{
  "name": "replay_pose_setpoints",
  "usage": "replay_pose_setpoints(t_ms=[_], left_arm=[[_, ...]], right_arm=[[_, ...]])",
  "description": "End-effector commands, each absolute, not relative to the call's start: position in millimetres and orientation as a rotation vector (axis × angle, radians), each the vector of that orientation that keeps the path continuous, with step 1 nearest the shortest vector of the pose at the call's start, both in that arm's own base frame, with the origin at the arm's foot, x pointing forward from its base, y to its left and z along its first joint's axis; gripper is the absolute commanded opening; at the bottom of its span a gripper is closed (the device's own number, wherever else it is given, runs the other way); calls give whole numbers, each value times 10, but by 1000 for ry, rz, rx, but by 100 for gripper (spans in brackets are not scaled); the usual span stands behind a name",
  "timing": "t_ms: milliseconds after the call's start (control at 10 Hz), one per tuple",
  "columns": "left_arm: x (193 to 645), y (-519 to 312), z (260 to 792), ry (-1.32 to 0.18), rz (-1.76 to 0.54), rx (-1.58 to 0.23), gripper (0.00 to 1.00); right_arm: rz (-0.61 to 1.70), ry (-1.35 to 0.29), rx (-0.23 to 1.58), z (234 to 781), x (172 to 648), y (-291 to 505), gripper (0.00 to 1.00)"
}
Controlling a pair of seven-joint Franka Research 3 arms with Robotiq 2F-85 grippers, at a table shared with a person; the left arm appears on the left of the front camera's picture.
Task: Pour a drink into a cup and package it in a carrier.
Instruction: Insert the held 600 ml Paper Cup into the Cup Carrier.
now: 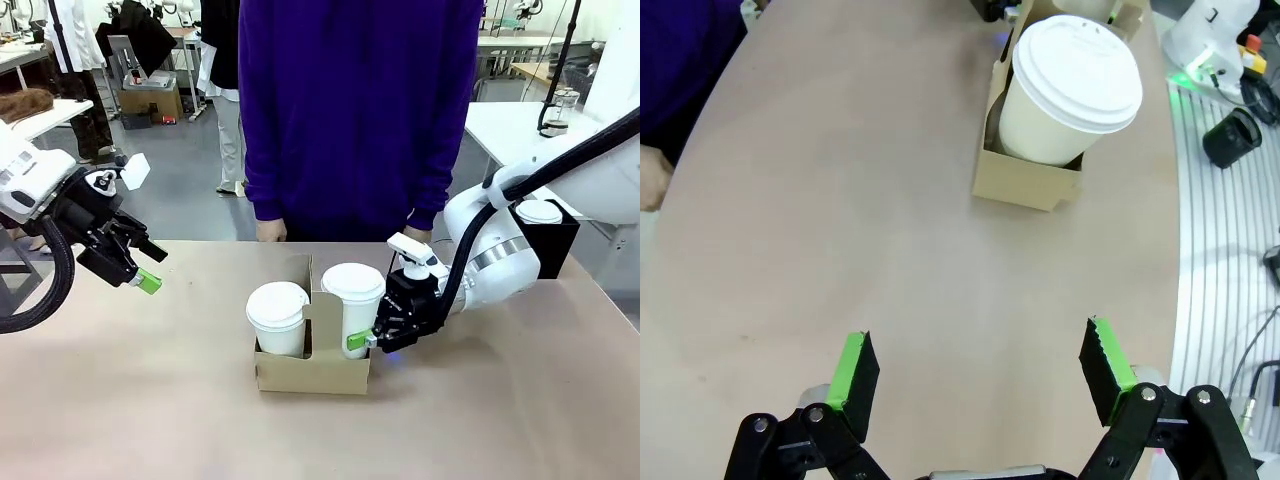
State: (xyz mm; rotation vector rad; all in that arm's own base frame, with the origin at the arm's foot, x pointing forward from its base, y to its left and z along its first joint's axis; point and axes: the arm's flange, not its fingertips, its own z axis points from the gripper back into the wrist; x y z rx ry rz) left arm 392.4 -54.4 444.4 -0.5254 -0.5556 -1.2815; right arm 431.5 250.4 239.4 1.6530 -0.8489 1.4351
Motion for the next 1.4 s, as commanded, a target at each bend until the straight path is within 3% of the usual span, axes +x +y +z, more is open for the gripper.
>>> replay_pose_setpoints(t_ms=[0,100,200,900,1300], left_arm=[[3920,-539,4455,-572,-1281,-542,100],[3920,-539,4455,-572,-1281,-542,100],[3920,-539,4455,-572,-1281,-542,100],[3920,-539,4455,-572,-1281,-542,100],[3920,-539,4455,-572,-1281,-542,100]], right_arm=[[1515,-878,1619,2317,4360,2525,80],[1522,-885,1616,2291,4363,2523,80],[1544,-896,1590,2299,4368,2507,100],[1584,-943,1405,2765,4395,1984,100],[1425,-936,1086,3201,4532,1286,100]])
